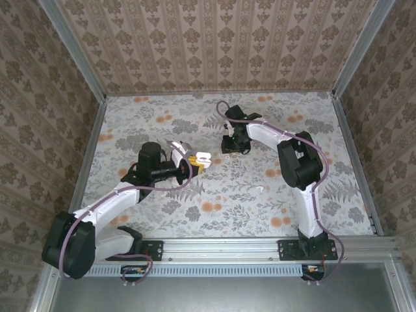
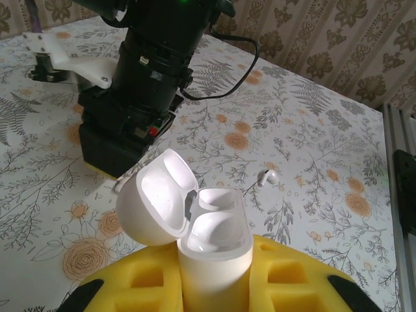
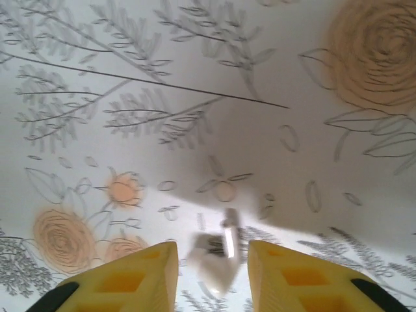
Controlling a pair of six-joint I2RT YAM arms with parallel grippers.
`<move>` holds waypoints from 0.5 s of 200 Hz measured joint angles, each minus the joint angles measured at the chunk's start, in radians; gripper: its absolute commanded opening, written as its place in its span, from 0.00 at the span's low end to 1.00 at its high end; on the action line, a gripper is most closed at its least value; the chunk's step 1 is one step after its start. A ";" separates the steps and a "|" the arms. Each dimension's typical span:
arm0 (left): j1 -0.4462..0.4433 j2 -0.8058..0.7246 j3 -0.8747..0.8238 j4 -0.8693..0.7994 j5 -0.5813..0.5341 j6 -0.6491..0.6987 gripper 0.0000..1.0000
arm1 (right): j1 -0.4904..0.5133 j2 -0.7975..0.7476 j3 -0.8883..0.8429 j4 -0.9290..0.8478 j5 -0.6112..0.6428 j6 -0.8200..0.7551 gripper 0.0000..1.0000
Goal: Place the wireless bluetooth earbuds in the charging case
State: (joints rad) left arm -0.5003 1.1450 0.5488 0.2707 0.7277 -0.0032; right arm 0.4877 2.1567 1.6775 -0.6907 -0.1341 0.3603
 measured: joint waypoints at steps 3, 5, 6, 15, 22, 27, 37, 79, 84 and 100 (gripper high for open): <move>-0.001 0.000 0.000 -0.001 -0.001 0.000 0.00 | 0.010 0.000 0.006 -0.002 0.010 0.011 0.27; -0.002 -0.001 0.000 -0.001 -0.002 0.000 0.00 | 0.016 0.000 0.010 -0.002 0.013 0.011 0.26; -0.002 -0.002 0.000 -0.002 -0.002 0.000 0.00 | 0.018 0.000 0.011 -0.002 0.014 0.011 0.25; -0.003 -0.004 0.000 -0.002 -0.003 0.000 0.00 | 0.043 0.001 0.029 -0.005 0.032 0.038 0.21; -0.005 -0.006 0.000 -0.003 -0.003 0.000 0.00 | 0.060 0.005 0.048 -0.010 0.040 0.051 0.18; -0.005 -0.008 0.000 -0.003 -0.003 0.000 0.00 | 0.072 0.009 0.062 -0.010 0.045 0.056 0.17; -0.005 -0.014 -0.002 -0.003 -0.004 0.000 0.00 | 0.092 0.021 0.095 -0.010 0.052 0.072 0.14; -0.005 -0.058 -0.026 -0.014 -0.019 0.008 0.00 | 0.106 0.076 0.138 -0.016 0.086 0.105 0.08; -0.005 -0.063 -0.028 -0.015 -0.019 0.010 0.00 | 0.105 0.080 0.133 -0.016 0.091 0.108 0.08; -0.005 -0.074 -0.032 -0.018 -0.023 0.015 0.00 | 0.101 0.084 0.106 -0.018 0.102 0.112 0.07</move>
State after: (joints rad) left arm -0.5053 1.0714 0.5163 0.2523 0.7048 0.0116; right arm 0.5888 2.2402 1.7836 -0.7086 -0.0322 0.4721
